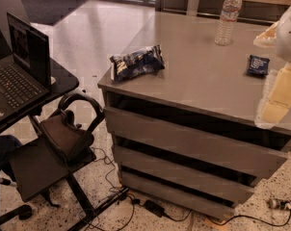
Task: Pick rxbar blueberry
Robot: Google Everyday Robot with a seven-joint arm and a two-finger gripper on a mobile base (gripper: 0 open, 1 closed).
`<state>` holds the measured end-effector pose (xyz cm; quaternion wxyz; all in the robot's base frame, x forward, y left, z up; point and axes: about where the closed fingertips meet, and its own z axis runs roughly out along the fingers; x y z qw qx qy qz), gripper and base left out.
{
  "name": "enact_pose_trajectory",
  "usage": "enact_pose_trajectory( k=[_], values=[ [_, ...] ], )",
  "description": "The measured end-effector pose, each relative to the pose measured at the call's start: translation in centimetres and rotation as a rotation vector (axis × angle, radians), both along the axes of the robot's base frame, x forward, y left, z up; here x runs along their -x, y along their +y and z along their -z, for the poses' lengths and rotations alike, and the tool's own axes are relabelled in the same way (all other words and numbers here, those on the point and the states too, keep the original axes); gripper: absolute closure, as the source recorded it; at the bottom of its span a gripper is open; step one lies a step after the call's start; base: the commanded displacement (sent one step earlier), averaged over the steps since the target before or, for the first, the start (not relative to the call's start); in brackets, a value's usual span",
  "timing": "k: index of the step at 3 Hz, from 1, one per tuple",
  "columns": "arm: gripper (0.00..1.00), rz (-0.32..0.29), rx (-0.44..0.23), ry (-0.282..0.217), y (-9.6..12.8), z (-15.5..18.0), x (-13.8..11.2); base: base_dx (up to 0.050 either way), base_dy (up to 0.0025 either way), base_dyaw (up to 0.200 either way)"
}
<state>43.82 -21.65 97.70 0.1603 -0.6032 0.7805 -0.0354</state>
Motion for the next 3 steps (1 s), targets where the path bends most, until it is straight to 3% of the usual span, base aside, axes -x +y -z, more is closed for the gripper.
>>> enact_pose_trajectory(
  k=[1,2,3],
  values=[
    [0.00,0.000,0.000,0.000,0.00,0.00,0.00,0.000,0.00000,-0.184],
    [0.00,0.000,0.000,0.000,0.00,0.00,0.00,0.046,0.00183,0.080],
    [0.00,0.000,0.000,0.000,0.00,0.00,0.00,0.000,-0.00001,-0.184]
  ],
)
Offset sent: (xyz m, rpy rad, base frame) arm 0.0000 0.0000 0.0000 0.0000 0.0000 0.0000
